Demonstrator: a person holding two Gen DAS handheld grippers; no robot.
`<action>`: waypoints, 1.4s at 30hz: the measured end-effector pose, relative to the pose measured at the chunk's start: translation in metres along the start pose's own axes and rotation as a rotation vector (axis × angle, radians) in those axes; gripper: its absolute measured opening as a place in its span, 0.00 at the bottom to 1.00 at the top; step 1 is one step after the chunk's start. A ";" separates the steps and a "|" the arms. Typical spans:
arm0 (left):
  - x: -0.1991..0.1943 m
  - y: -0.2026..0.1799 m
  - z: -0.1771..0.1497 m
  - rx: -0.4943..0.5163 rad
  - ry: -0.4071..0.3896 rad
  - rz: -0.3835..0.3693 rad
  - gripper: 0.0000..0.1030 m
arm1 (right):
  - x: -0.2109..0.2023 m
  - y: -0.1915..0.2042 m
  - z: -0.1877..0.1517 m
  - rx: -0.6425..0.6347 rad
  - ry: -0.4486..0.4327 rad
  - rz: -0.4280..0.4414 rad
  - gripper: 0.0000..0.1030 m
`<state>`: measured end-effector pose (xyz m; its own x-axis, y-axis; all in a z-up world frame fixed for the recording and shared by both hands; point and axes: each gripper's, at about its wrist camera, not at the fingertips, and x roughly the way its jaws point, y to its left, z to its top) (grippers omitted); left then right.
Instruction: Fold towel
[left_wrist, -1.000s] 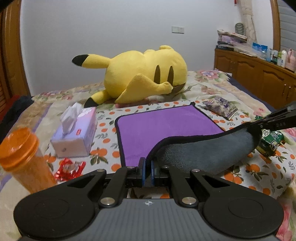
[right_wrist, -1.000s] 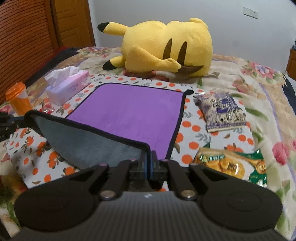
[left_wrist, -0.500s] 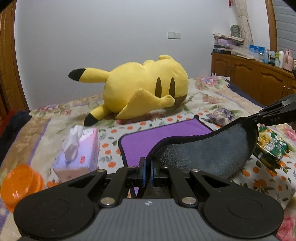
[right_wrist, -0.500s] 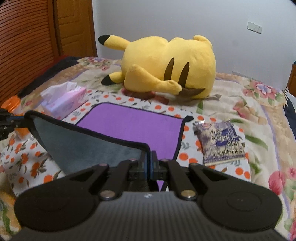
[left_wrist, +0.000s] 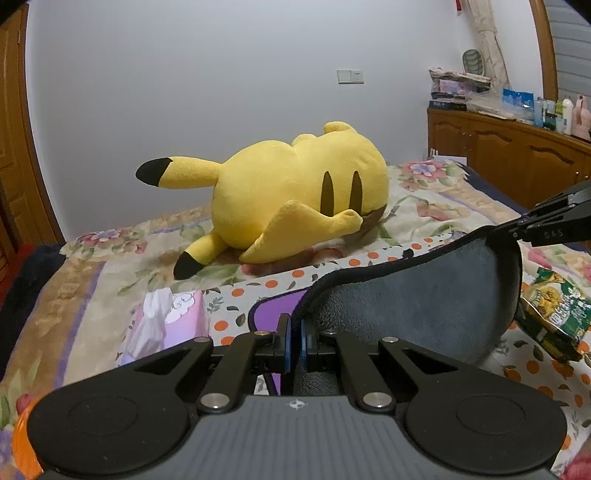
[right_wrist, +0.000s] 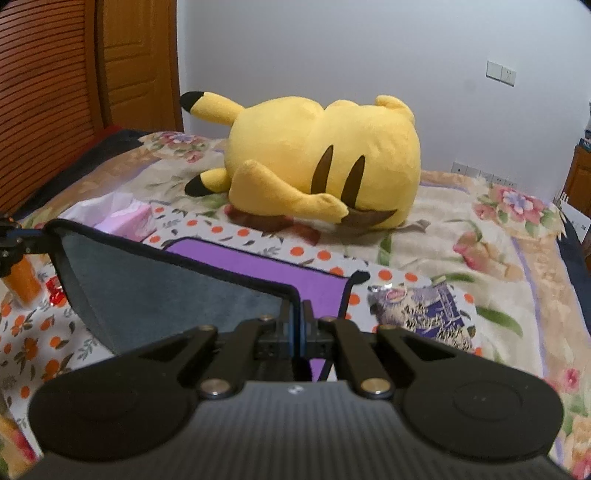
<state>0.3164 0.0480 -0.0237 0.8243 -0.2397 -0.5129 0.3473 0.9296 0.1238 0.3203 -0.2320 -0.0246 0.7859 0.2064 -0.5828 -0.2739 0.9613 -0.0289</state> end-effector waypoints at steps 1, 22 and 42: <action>0.002 0.001 0.002 0.000 0.000 0.002 0.06 | 0.001 0.000 0.002 -0.001 -0.003 -0.002 0.03; 0.058 0.009 0.037 -0.032 -0.003 0.052 0.06 | 0.048 -0.010 0.031 -0.025 -0.059 -0.055 0.03; 0.124 0.012 0.024 -0.055 0.061 0.125 0.06 | 0.102 -0.017 0.022 -0.009 -0.042 -0.116 0.03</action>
<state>0.4337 0.0230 -0.0655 0.8303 -0.1053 -0.5473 0.2172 0.9655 0.1437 0.4173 -0.2234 -0.0654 0.8350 0.1015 -0.5409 -0.1849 0.9775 -0.1019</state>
